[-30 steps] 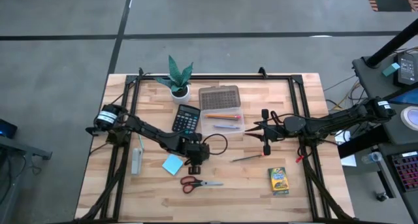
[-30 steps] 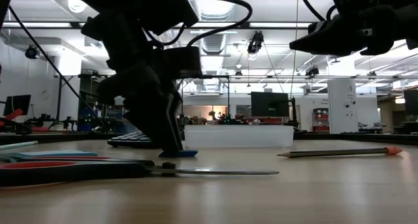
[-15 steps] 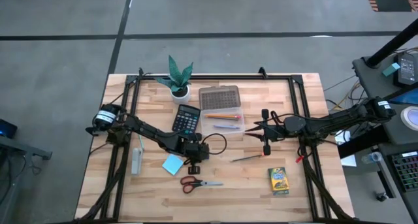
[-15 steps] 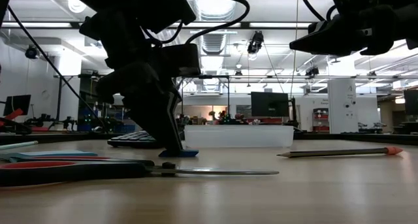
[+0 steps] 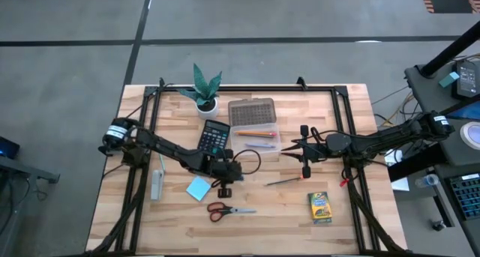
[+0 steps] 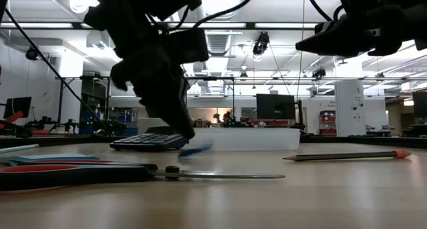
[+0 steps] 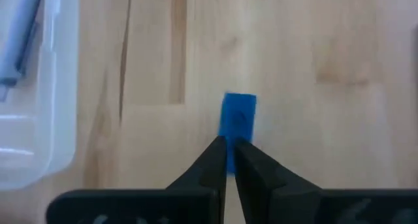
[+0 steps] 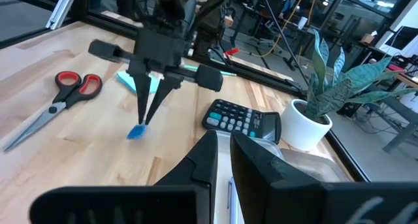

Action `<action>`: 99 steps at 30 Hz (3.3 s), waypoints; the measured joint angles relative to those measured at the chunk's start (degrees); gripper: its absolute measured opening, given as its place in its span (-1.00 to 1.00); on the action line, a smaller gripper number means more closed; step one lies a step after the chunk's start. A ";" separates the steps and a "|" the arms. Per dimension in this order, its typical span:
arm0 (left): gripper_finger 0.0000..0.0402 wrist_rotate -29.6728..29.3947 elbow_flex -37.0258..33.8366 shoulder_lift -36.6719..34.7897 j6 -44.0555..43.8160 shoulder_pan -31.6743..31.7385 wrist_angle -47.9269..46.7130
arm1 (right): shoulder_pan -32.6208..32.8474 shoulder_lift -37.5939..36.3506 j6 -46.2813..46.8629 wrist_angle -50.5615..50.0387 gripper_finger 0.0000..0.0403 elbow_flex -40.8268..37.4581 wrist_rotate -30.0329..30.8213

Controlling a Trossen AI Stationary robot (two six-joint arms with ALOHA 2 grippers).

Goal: Pack school essentials
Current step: Put the blue eraser into the supplies box

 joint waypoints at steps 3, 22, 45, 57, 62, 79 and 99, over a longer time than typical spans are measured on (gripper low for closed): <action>-0.94 -2.25 0.05 -0.05 1.41 0.30 1.53 | 0.00 0.00 -0.02 -0.02 -0.83 0.00 0.00; -0.99 7.36 -8.78 -0.40 10.42 1.49 11.13 | 2.18 8.01 8.12 0.40 -0.83 4.10 1.70; -1.00 4.67 -14.92 -2.29 14.25 1.49 20.03 | 5.27 51.97 20.93 -3.75 -0.83 32.38 1.49; -1.00 3.88 -14.90 -2.08 14.86 1.46 21.38 | 5.45 59.44 25.69 -4.77 -0.80 38.49 0.96; -1.00 3.53 -14.99 -2.08 14.80 1.46 21.39 | 5.49 59.36 25.50 -7.16 -0.56 39.50 0.96; -1.00 3.00 -14.99 -2.12 14.79 1.46 21.44 | 5.51 61.45 26.59 -3.12 0.07 39.35 0.98; -1.00 2.84 -15.70 -2.21 14.56 1.38 21.01 | 5.05 67.67 27.05 0.81 -0.62 39.74 1.86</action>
